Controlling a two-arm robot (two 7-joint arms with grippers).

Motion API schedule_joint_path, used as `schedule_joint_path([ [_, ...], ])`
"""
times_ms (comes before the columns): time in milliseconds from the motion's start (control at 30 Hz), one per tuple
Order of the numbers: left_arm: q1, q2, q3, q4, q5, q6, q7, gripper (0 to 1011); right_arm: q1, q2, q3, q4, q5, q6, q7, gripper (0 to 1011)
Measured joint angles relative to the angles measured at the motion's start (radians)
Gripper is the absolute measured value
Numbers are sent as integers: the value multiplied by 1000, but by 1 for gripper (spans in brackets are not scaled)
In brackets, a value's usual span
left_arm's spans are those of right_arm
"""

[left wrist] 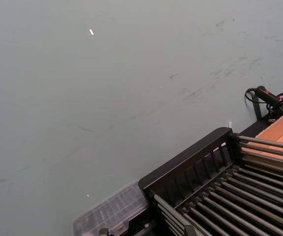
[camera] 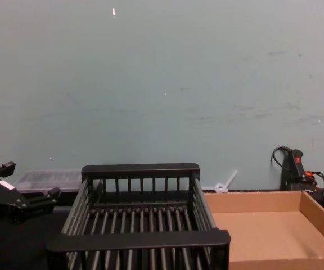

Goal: Pick up the white tape and place it into the black box , Pick up the silver tape and place it into the brown box.

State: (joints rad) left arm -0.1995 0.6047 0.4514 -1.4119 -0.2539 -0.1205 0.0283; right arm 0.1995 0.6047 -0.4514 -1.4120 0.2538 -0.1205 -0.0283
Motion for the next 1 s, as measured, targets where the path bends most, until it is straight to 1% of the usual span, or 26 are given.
schedule_joint_path([
  [1000,0,0,0,0,0,0,0,1001,0,0,0,0,0,0,0,1002],
])
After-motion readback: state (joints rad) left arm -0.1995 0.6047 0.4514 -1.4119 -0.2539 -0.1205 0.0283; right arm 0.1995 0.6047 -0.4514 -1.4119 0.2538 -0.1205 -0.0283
